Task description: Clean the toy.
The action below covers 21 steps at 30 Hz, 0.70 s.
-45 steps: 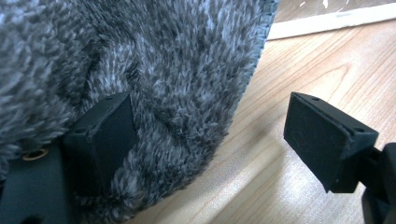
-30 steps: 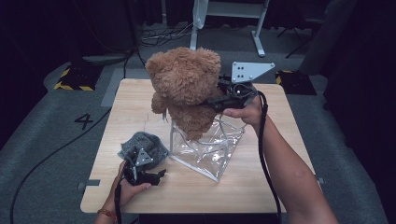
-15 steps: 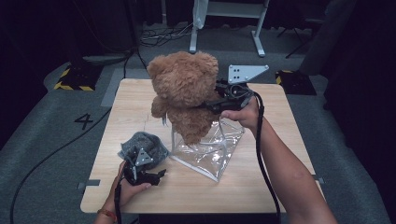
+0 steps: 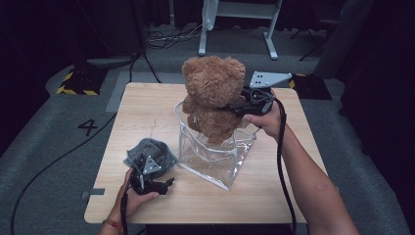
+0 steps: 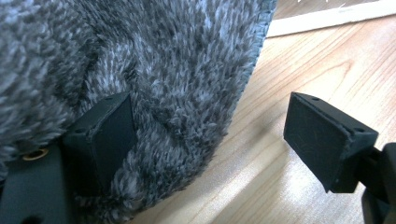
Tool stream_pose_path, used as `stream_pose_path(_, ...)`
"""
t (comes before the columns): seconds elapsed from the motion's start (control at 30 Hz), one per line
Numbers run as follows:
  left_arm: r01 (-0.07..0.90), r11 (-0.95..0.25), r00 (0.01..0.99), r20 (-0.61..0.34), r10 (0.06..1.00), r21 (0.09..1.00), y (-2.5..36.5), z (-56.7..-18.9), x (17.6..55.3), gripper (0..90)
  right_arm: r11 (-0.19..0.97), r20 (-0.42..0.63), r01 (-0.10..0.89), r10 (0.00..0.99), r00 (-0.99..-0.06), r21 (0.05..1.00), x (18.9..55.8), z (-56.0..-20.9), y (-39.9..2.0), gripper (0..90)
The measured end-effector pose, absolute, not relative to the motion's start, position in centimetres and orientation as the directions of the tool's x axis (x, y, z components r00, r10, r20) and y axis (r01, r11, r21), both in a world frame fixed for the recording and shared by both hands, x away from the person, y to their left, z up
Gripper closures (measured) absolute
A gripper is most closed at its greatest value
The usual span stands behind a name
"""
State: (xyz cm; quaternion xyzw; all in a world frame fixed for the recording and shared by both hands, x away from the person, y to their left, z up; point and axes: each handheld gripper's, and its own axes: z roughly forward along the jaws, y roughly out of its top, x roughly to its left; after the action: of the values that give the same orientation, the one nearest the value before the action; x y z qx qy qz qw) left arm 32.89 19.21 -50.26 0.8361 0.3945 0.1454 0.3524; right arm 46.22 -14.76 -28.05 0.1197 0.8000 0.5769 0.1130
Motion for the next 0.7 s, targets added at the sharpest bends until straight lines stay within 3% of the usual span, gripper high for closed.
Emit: stream_pose_path(0.7, 0.547, -0.456, 0.657, -0.023, 0.753, 0.702, 19.1, -50.3, 32.9, 16.6, 0.502, -0.087, 0.071, 0.285, -0.955, 0.862, 44.4, -30.2, -12.8, 39.4)
